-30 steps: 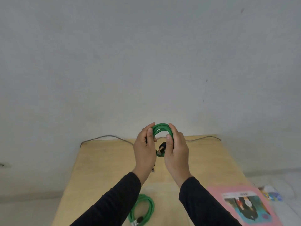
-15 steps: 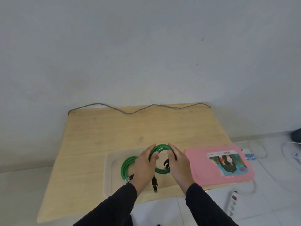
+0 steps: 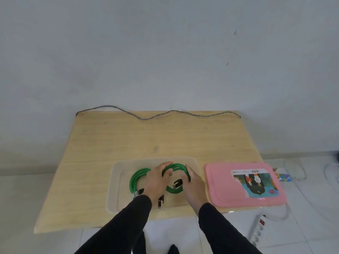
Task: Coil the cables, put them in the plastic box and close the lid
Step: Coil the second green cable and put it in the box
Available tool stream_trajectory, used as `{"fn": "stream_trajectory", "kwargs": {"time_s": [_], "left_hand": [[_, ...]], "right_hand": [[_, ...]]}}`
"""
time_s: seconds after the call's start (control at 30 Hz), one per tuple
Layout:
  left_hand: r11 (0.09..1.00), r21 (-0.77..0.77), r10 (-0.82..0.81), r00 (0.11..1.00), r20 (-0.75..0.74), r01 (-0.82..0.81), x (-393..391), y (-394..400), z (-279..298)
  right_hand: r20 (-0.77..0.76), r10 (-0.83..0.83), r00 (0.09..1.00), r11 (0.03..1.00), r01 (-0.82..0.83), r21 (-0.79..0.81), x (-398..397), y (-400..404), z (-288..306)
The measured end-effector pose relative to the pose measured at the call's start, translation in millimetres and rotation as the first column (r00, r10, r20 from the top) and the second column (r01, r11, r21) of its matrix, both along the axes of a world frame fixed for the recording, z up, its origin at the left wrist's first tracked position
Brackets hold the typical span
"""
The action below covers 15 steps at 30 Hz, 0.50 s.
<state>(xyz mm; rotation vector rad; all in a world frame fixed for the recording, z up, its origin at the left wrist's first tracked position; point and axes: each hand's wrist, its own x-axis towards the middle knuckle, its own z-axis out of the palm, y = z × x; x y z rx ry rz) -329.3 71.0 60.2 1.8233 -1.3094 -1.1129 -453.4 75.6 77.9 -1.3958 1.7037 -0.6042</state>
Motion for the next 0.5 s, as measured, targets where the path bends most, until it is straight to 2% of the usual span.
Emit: {"fn": "stream_trajectory", "kwargs": {"time_s": [0.17,0.33,0.4,0.5], "left_hand": [[0.999,-0.024,0.038,0.998,0.055,-0.037,-3.3,2.0,-9.7],[0.995,-0.045,-0.077,0.975,0.207,0.088,-7.3,-1.0,-11.6],[0.988,-0.031,-0.137,0.942,0.307,0.153,-9.7,0.3,-15.0],[0.96,-0.005,-0.245,0.847,0.472,0.281,-13.2,2.4,-17.9]], "right_hand": [[-0.04,0.048,0.998,0.998,-0.046,0.047,-1.3,-2.6,-4.7],[-0.141,0.126,0.982,0.989,-0.113,0.096,0.5,-2.6,-7.0],[-0.218,0.191,0.957,0.979,-0.17,0.113,2.1,-0.7,-6.8],[-0.312,0.256,0.915,0.967,-0.239,0.092,2.8,3.0,-8.8]]}}
